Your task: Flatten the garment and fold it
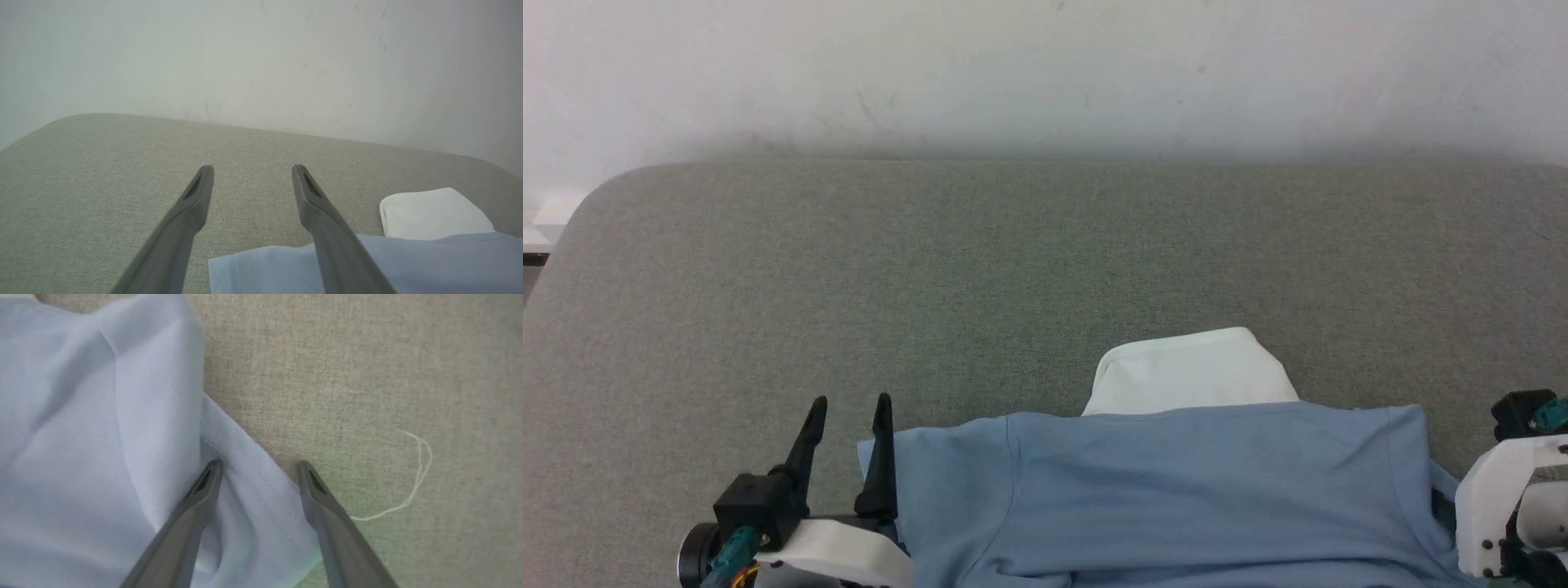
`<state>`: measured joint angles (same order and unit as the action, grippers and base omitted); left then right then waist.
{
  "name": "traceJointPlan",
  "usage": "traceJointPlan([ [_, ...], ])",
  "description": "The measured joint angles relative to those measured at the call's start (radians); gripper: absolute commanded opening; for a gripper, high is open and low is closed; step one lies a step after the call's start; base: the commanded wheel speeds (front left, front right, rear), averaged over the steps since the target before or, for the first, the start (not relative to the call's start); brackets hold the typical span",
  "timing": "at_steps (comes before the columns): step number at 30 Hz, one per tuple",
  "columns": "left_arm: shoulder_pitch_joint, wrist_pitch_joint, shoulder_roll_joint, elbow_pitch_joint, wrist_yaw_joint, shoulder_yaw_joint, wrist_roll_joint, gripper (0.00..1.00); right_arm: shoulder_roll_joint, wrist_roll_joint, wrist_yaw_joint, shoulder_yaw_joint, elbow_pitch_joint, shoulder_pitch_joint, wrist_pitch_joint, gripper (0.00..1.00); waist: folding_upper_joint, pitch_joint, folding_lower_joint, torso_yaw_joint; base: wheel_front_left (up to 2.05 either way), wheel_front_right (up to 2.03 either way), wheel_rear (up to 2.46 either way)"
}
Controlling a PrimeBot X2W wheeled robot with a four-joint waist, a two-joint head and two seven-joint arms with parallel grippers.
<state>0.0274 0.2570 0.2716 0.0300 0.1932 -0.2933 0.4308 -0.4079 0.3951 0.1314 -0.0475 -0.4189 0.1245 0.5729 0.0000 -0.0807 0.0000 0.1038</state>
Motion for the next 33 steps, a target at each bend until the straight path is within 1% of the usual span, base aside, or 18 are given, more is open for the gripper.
traceJointPlan([
  [1,-0.003,0.0,-0.003,0.004,-0.001,0.0,0.0,1.0,-0.013,0.018,0.0,-0.018,-0.013,0.015,0.018,0.41,0.0,-0.006,-0.0001,0.003,0.0,0.0,0.0],
  [2,-0.008,0.0,-0.006,0.008,-0.006,0.001,0.0,1.0,-0.02,0.04,0.0,-0.028,-0.025,0.027,0.037,0.07,0.0,-0.011,-0.0001,0.006,0.0,0.0,0.0],
  [3,-0.011,0.0,-0.009,0.011,-0.008,0.003,-0.001,1.0,-0.027,0.06,0.0,-0.037,-0.032,0.037,0.054,0.0,0.0,-0.015,0.0,0.008,0.0,0.0,0.0],
  [5,-0.015,0.0,-0.016,0.013,-0.009,0.008,-0.003,1.0,-0.039,0.085,0.0,-0.037,-0.032,0.048,0.046,0.0,0.0,-0.02,0.0,0.01,0.0,0.0,0.0],
  [7,-0.015,0.0,-0.018,0.015,-0.016,0.015,-0.009,1.0,-0.032,0.09,0.002,0.004,-0.037,0.048,-0.024,0.0,0.0,-0.021,0.0001,0.007,0.0,0.0,0.0],
  [11,-0.015,0.0,-0.025,0.023,-0.025,0.024,-0.01,1.0,-0.001,0.088,0.001,0.19,-0.063,0.03,-0.163,0.0,0.0,-0.009,0.0001,0.0,0.0,0.0,0.0],
  [13,-0.015,0.0,-0.028,0.027,-0.03,0.024,-0.011,1.0,0.018,0.087,0.001,0.276,-0.072,-0.003,-0.184,0.0,0.0001,0.0,0.0001,-0.003,0.0,0.0,0.0],
  [15,-0.015,0.0,-0.03,0.03,-0.034,0.027,-0.017,1.0,0.044,0.077,0.001,0.337,-0.082,-0.055,-0.186,0.0,0.0,0.008,0.0001,-0.005,0.0,0.0,0.0],
  [16,-0.014,0.0,-0.032,0.031,-0.034,0.029,-0.018,1.0,0.06,0.07,0.001,0.354,-0.085,-0.083,-0.184,0.2,0.0,0.012,0.0,-0.006,0.0,0.0,0.0],
  [17,-0.013,0.0,-0.033,0.031,-0.034,0.031,-0.019,1.0,0.074,0.06,0.001,0.361,-0.083,-0.108,-0.18,0.48,0.0,0.016,0.0,-0.008,0.0,0.0,0.0],
  [18,-0.013,0.0,-0.033,0.032,-0.034,0.032,-0.019,1.0,0.087,0.053,0.001,0.365,-0.074,-0.122,-0.182,1.0,0.0001,0.018,-0.0001,-0.011,0.0,0.0,0.0],
  [23,-0.008,0.0,-0.035,0.035,-0.036,0.043,-0.021,1.0,0.135,0.043,0.001,0.394,0.022,-0.131,-0.235,1.0,0.0,0.024,-0.0001,-0.028,0.0,0.0,0.0],
  [26,-0.007,0.0,-0.038,0.035,-0.043,0.046,-0.021,1.0,0.13,0.019,0.0,0.394,0.078,-0.116,-0.237,1.0,0.0,0.022,0.0,-0.035,0.0,0.0,0.0],
  [29,-0.007,0.0,-0.041,0.033,-0.043,0.05,-0.027,1.0,0.109,0.0,0.0,0.366,0.084,-0.073,-0.179,1.0,0.0,0.011,-0.0001,-0.039,0.0,0.0,0.0],
  [33,-0.016,0.0,-0.042,0.025,-0.048,0.049,-0.029,1.0,0.061,0.0,0.0,0.33,0.027,0.011,-0.077,1.0,0.0,-0.018,0.0,-0.042,0.0,0.0,0.0],
])
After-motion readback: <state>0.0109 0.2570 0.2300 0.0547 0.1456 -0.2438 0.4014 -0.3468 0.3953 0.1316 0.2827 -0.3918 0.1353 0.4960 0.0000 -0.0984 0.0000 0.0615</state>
